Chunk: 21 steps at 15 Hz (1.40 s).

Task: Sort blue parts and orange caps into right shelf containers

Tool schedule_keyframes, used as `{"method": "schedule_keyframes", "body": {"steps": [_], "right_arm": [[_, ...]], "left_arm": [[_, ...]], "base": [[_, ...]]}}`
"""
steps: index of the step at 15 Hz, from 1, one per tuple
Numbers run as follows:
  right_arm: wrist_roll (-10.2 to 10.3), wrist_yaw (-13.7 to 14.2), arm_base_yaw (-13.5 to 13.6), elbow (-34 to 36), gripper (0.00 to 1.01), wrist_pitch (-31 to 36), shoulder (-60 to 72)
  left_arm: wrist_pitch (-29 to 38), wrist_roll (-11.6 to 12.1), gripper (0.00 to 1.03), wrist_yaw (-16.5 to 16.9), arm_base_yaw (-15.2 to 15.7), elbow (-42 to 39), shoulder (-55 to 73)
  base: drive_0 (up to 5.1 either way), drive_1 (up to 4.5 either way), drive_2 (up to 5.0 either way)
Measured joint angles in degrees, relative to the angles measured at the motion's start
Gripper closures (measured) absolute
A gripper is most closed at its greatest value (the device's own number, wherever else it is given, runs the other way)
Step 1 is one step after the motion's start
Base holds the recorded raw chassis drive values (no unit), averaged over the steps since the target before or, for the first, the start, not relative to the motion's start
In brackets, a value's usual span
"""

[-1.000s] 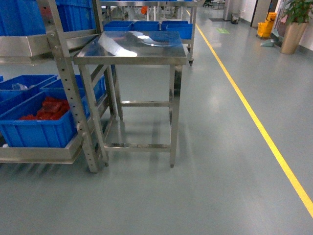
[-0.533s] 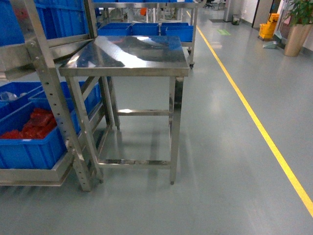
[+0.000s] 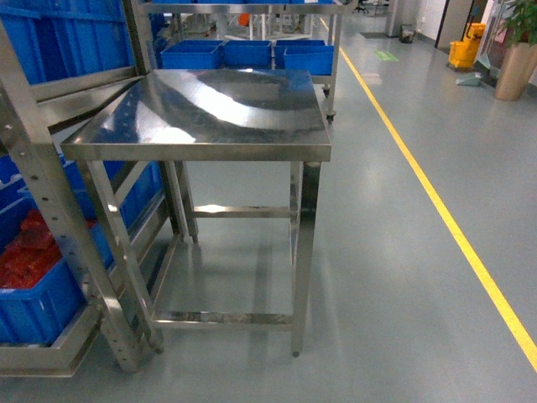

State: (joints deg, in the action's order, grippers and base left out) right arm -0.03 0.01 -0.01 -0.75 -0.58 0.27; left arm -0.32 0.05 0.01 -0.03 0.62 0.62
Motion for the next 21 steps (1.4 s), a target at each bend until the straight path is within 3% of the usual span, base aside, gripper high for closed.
{"method": "schedule_keyframes", "body": {"steps": [3, 21], "right_arm": [[0.0, -0.02, 0.0, 0.0, 0.6, 0.04, 0.0], [0.0, 0.04, 0.0, 0.0, 0.6, 0.24, 0.0]], "left_arm": [[-0.37, 0.0, 0.6, -0.02, 0.0, 0.0, 0.0], [-0.11, 0.0, 0.6, -0.02, 0.0, 0.0, 0.0]], "base": [[0.0, 1.46, -1.4], [-4.9, 2.59, 2.6]]}}
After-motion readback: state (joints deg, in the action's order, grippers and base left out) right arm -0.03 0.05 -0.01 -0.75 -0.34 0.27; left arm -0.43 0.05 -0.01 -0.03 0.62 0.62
